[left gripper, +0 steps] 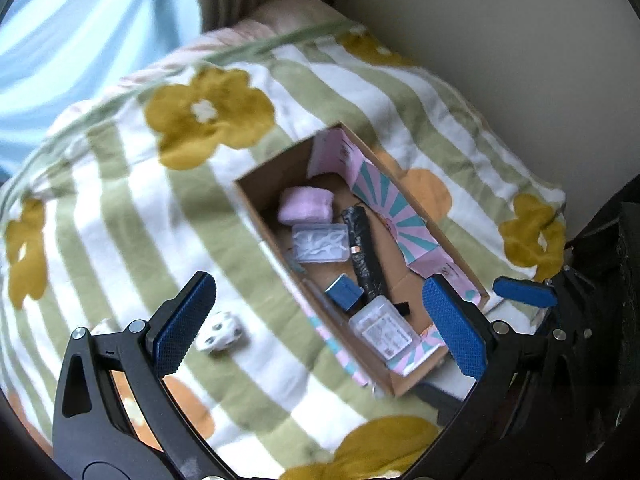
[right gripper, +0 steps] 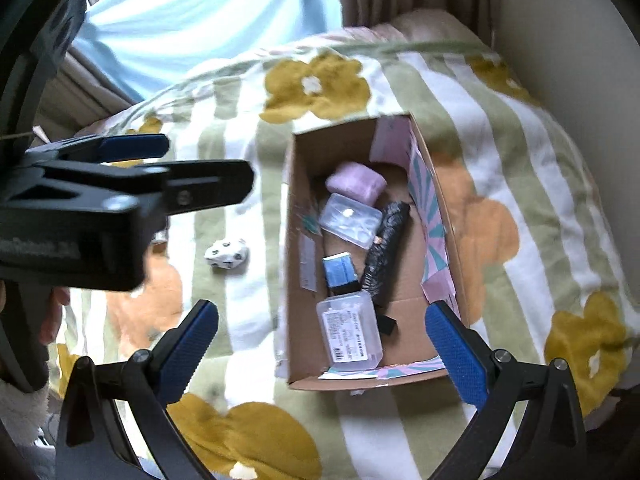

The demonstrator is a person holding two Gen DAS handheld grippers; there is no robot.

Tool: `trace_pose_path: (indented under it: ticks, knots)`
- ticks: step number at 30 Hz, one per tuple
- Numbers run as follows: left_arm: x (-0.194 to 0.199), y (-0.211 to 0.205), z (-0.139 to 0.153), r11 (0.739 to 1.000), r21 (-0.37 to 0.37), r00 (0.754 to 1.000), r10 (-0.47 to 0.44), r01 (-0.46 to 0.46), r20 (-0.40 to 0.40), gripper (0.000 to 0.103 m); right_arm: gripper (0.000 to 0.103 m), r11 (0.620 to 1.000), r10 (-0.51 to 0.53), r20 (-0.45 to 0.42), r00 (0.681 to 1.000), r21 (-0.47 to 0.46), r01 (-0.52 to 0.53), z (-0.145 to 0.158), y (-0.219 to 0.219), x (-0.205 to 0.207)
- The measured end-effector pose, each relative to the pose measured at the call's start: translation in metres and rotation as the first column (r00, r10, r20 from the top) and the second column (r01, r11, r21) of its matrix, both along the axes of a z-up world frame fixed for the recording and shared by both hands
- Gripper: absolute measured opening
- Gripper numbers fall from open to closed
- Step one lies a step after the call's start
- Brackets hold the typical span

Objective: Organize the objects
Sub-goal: 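Withdraw both tools from the box back over the remaining items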

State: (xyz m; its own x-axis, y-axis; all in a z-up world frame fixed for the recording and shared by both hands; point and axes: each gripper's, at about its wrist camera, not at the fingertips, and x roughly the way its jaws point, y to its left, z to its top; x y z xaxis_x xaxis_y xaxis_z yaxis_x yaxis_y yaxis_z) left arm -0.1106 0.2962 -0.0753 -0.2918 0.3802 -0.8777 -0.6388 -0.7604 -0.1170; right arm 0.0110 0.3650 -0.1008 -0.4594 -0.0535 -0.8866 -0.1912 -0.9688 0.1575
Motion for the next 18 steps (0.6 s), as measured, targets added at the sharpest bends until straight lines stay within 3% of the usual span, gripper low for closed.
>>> trace_pose_path:
  ticks: [5, 10, 15, 18]
  knots:
    - [0.013, -0.051, 0.035, 0.995, 0.027, 0.995, 0.095, -0.094, -0.029, 0.103, 0.103, 0.998, 0.055, -0.047, 0.997, 0.013, -0.054, 0.029, -0.026, 0.000]
    - [0.033, -0.116, 0.059, 0.975, 0.036, 0.973, 0.220, -0.218, -0.069, 0.103, 0.103, 0.992, 0.124, -0.090, 0.988, 0.019, -0.123, 0.052, -0.059, -0.006]
    - [0.055, -0.182, 0.070, 0.936, 0.048, 0.932, 0.351, -0.348, -0.090, 0.103, 0.103, 0.981, 0.195, -0.134, 0.972, 0.028, -0.193, 0.070, -0.094, -0.013]
    - [0.071, -0.218, 0.075, 0.903, 0.053, 0.895, 0.430, -0.427, -0.121, 0.103, 0.103, 0.975, 0.221, -0.150, 0.964, 0.033, -0.218, 0.078, -0.113, -0.016]
